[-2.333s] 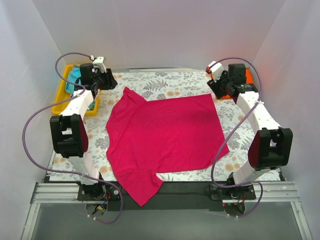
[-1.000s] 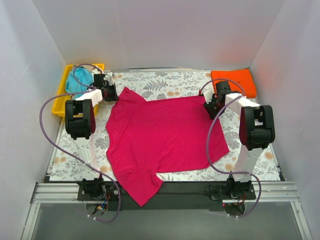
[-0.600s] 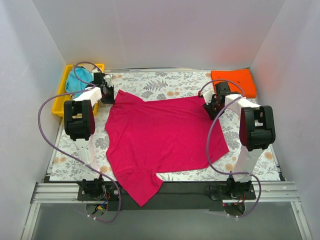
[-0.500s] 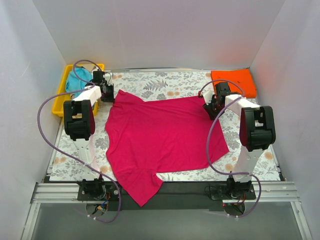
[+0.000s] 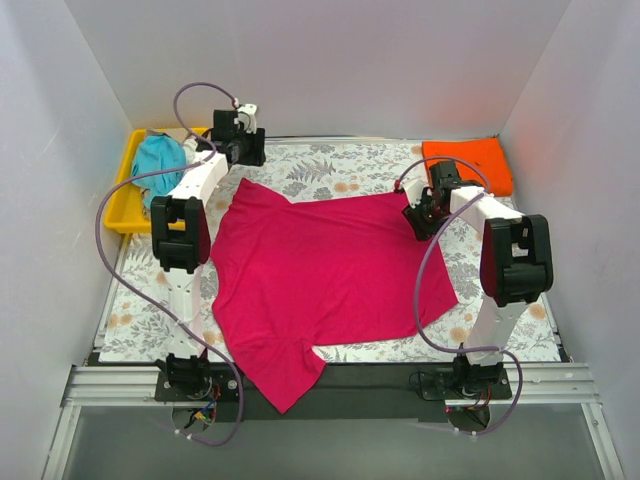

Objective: Fold and stack the t-shirts
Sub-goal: Flatten the tshirt out, then fold the tshirt

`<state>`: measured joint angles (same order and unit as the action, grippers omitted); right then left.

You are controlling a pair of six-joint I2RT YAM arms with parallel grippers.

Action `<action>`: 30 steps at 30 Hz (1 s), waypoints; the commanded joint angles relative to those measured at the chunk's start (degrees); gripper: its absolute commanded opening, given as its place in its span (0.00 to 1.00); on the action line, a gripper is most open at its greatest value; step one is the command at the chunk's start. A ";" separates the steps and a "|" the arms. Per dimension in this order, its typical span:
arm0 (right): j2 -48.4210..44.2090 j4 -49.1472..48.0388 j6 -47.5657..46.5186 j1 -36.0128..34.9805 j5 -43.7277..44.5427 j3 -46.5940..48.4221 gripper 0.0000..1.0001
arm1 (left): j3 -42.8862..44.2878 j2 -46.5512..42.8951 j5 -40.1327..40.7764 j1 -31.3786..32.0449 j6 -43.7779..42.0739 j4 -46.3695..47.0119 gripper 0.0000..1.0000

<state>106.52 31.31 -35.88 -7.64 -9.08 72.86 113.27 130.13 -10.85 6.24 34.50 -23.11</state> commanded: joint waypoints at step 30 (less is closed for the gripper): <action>-4.22 2.79 0.81 -0.62 -1.82 3.87 0.53 | -4.46 -1.45 -0.13 0.00 -1.45 -5.54 0.48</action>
<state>104.49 33.32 -34.72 -8.05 -10.24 74.91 110.34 136.29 -8.71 6.17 32.38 -26.59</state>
